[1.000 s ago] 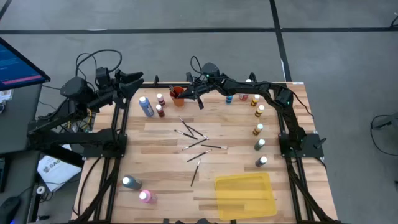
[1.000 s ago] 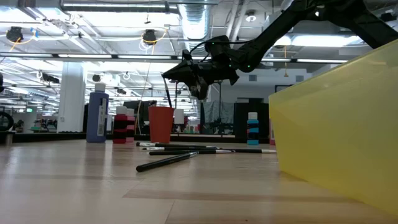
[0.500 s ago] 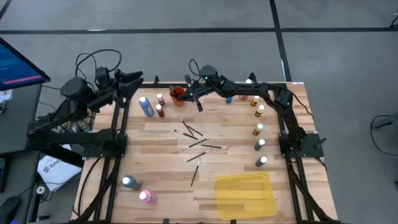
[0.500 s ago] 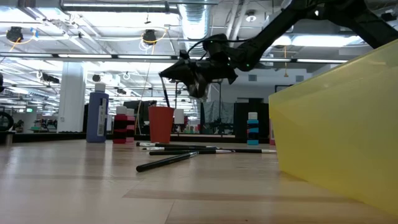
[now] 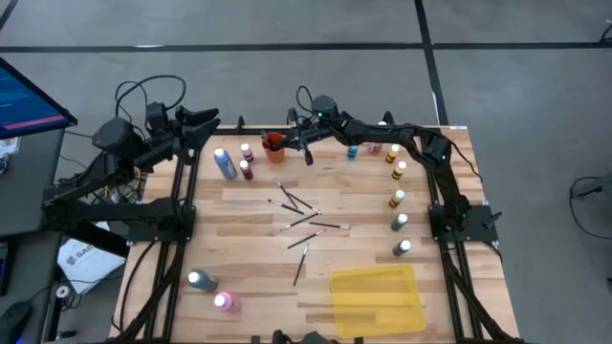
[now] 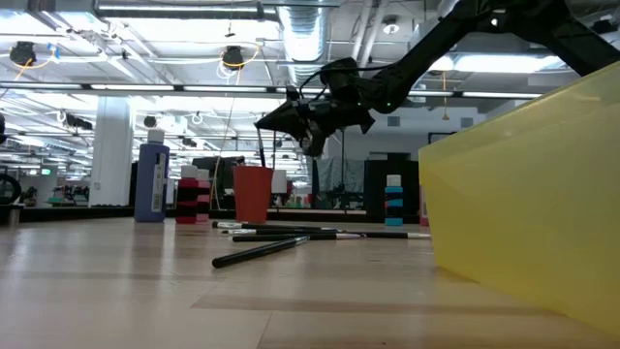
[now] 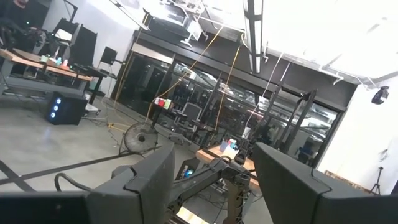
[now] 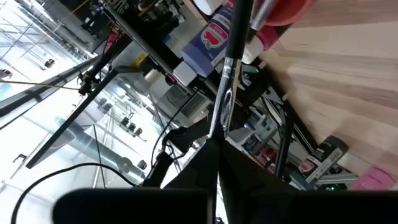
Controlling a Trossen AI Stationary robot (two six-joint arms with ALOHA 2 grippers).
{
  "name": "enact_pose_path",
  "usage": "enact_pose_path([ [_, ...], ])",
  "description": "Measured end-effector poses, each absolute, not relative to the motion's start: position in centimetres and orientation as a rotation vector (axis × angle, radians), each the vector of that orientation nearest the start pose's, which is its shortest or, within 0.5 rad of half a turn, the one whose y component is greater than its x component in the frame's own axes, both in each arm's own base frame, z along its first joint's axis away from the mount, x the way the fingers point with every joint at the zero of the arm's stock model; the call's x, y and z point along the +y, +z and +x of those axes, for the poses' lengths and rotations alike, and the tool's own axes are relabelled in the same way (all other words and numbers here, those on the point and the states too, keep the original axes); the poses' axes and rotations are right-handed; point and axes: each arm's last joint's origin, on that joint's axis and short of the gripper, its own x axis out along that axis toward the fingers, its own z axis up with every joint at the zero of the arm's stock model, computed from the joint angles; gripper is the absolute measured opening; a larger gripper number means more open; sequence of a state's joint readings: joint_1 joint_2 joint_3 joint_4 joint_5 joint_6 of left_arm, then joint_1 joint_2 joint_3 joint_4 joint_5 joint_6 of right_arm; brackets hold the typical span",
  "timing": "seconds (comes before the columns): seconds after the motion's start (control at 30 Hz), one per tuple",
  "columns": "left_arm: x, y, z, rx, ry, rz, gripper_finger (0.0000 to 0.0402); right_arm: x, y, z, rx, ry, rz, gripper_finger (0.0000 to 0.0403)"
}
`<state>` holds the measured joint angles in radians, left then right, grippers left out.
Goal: Pick & Place Paint Supplies
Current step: Put the black paint brush into the orange cup
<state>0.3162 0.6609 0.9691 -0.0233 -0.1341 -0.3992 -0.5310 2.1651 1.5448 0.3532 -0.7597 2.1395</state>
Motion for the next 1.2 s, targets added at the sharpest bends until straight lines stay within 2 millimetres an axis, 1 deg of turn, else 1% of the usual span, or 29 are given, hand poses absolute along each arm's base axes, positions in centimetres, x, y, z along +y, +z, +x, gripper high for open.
enact_pose_path([
  [0.07, 4.1, 42.4, 11.2, -0.373, 0.383, -0.363, 0.0211, -23.0, 20.5, 43.0, 0.379, -0.099, 2.279, 0.0017],
  [0.27, 4.1, 42.4, 11.2, -0.374, 0.383, -0.363, 0.0211, -22.3, 20.5, 43.4, 0.396, -0.091, 2.274, 0.0068],
  [0.37, 4.1, 42.4, 11.2, -0.374, 0.383, -0.362, 0.0211, -22.2, 20.6, 43.5, 0.395, -0.080, 2.268, 0.0084],
  [0.43, 4.1, 42.4, 11.2, -0.374, 0.383, -0.362, 0.0211, -22.2, 21.1, 43.6, 0.366, -0.029, 2.240, 0.0091],
  [0.53, 4.1, 42.4, 11.2, -0.368, 0.388, -0.337, 0.0211, -22.5, 22.7, 43.7, 0.265, 0.134, 2.113, 0.0097],
  [0.6, 4.1, 42.4, 11.2, -0.364, 0.392, -0.313, 0.0211, -22.5, 24.3, 43.8, 0.199, 0.251, 1.988, 0.0100],
  [0.67, 4.0, 42.5, 11.1, -0.364, 0.393, -0.304, 0.0211, -22.1, 26.4, 43.8, 0.174, 0.337, 1.882, 0.0102],
  [0.73, 4.0, 42.5, 11.0, -0.362, 0.395, -0.290, 0.0211, -21.3, 28.7, 44.0, 0.187, 0.414, 1.757, 0.0102],
  [0.8, 4.0, 42.5, 11.0, -0.361, 0.397, -0.281, 0.0211, -19.8, 30.8, 44.1, 0.266, 0.490, 1.641, 0.0102],
  [0.87, 4.0, 42.4, 11.0, -0.356, 0.398, -0.280, 0.0211, -18.2, 32.1, 44.3, 0.353, 0.514, 1.575, 0.0102],
  [0.97, 4.0, 42.4, 11.0, -0.354, 0.398, -0.278, 0.0211, -15.5, 33.2, 44.2, 0.486, 0.512, 1.518, 0.0102],
  [1.1, 4.0, 42.4, 11.0, -0.353, 0.398, -0.277, 0.0211, -12.1, 33.9, 42.9, 0.694, 0.531, 1.469, 0.0102],
  [1.2, 4.0, 42.4, 11.1, -0.350, 0.386, -0.275, 0.0211, -9.5, 34.3, 41.8, 0.796, 0.569, 1.388, 0.0102],
])
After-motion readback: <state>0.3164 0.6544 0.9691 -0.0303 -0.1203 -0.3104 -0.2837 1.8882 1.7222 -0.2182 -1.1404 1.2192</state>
